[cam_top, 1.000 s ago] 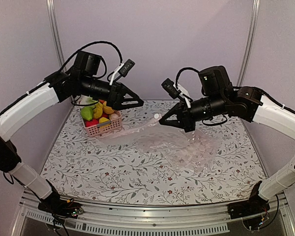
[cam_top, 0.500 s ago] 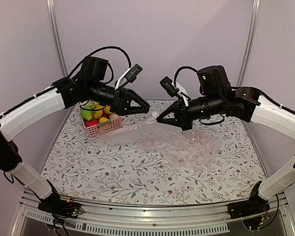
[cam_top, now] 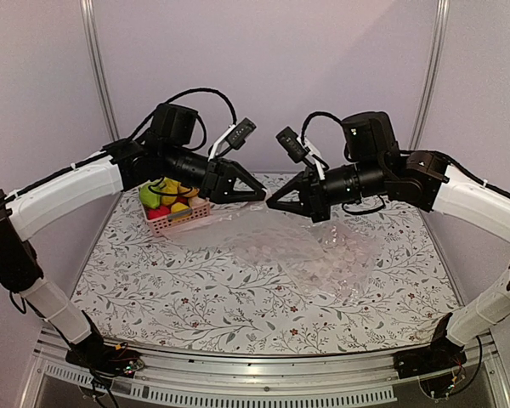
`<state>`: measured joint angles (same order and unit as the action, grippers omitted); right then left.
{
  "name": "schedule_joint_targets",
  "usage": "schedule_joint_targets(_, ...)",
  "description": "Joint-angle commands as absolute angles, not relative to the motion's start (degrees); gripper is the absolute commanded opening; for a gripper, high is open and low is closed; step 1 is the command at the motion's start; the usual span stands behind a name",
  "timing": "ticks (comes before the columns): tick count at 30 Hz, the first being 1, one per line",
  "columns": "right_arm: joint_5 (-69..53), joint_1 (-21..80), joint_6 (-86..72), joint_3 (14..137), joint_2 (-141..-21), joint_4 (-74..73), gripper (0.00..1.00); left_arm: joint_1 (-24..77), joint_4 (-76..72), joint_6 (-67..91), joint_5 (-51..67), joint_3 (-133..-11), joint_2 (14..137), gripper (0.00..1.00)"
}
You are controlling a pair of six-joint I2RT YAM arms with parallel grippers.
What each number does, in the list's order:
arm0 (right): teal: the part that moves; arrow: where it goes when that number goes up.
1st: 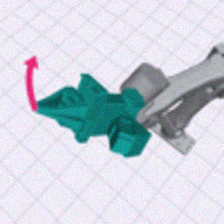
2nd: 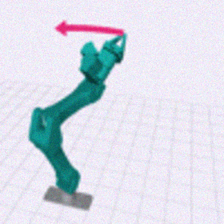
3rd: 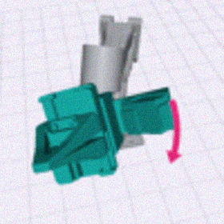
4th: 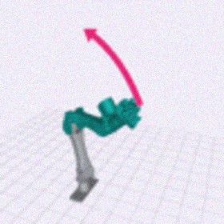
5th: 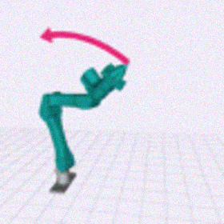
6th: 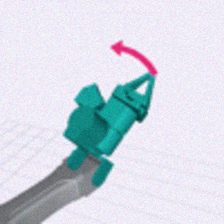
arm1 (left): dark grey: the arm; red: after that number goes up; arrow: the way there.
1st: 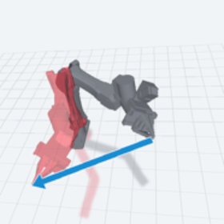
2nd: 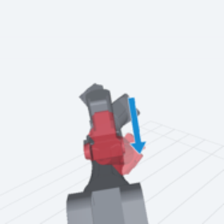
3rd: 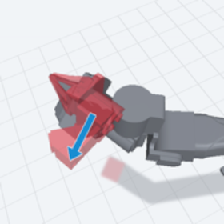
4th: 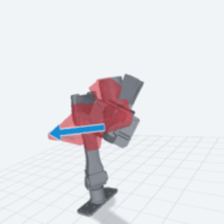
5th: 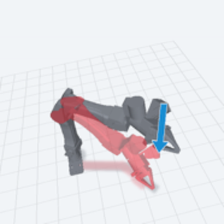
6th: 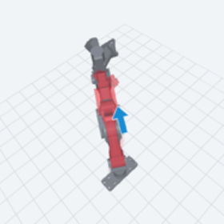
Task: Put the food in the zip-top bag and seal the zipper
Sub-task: Hold the zipper from the zipper food storage bag.
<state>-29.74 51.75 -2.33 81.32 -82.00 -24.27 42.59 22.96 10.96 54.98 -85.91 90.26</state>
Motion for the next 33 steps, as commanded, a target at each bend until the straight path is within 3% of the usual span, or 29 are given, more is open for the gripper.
schedule_joint_targets(1, -30.08, 52.11, -2.99, 80.61, -83.22, -23.29, 0.0, 43.72, 20.51, 12.06, 57.79, -84.96, 91.19, 0.47)
schedule_joint_targets(7, -27.66, 52.12, -2.9, 80.42, -83.54, -23.42, 0.0, 43.77, 21.18, 10.43, 59.57, -84.59, 90.01, 0.36)
schedule_joint_targets(25, -24.35, 52.12, -3.07, 80.77, -84.11, -23.9, 0.0, 43.77, 26.06, 6.68, 54.75, -85.08, 89.93, 0.26)
schedule_joint_targets(33, -24.63, 52.11, -3.08, 80.86, -84.54, -23.75, 0.0, 43.77, 26.28, 6.22, 52.57, -84.82, 89.81, 0.08)
